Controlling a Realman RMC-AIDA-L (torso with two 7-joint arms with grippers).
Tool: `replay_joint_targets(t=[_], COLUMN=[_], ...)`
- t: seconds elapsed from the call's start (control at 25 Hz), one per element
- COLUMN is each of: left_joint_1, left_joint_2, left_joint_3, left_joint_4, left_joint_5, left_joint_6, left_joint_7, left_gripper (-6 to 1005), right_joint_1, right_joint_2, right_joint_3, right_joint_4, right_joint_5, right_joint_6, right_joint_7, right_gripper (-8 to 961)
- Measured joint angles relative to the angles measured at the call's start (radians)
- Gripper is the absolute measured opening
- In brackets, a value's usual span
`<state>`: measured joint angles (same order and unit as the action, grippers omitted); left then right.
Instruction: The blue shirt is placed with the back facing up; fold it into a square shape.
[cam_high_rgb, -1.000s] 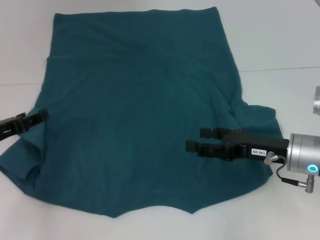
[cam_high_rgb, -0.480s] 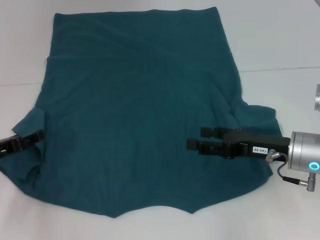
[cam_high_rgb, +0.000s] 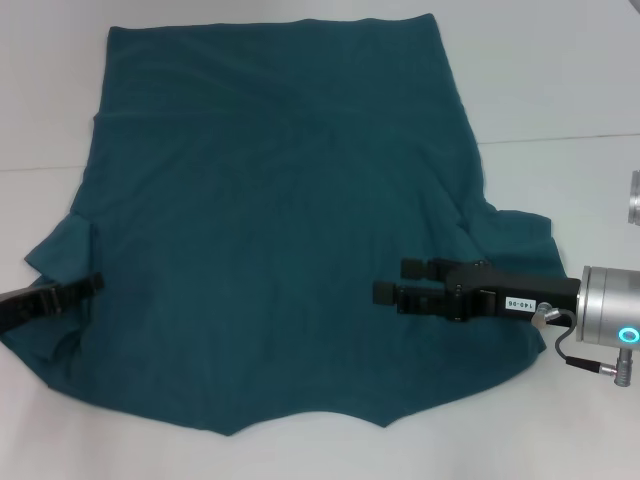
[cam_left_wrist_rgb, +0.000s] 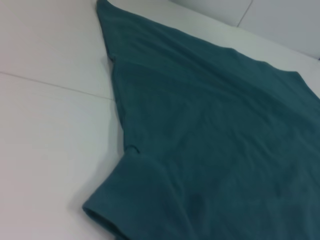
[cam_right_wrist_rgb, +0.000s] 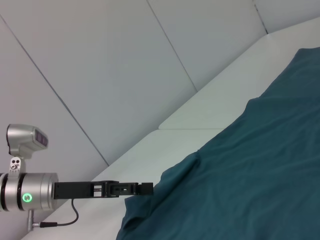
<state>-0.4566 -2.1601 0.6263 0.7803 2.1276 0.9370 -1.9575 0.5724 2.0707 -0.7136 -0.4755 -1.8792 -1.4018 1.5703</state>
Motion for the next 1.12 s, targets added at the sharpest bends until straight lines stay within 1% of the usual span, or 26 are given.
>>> replay_joint_targets(t=[0.2,1.12], left_joint_1=[-0.009,-0.013], left_joint_2=[0.000,0.000], left_joint_3=[0.024,0.032], left_joint_4=[-0.011,-0.017], left_joint_5=[0.018,0.051], left_joint_6=[-0.023,-0.020], left_joint_7=[-0.003,-0.003], left_gripper=[800,793], right_joint_1=[-0.002,-0.002], right_joint_2=[0.000,0.000], right_joint_3=[0.000,0.000], right_joint_4=[0.000,0.000], right_joint_5=[0.000,-0.001], right_joint_6=[0.000,-0.002], right_joint_7=[0.000,0.001], right_gripper=[914,914])
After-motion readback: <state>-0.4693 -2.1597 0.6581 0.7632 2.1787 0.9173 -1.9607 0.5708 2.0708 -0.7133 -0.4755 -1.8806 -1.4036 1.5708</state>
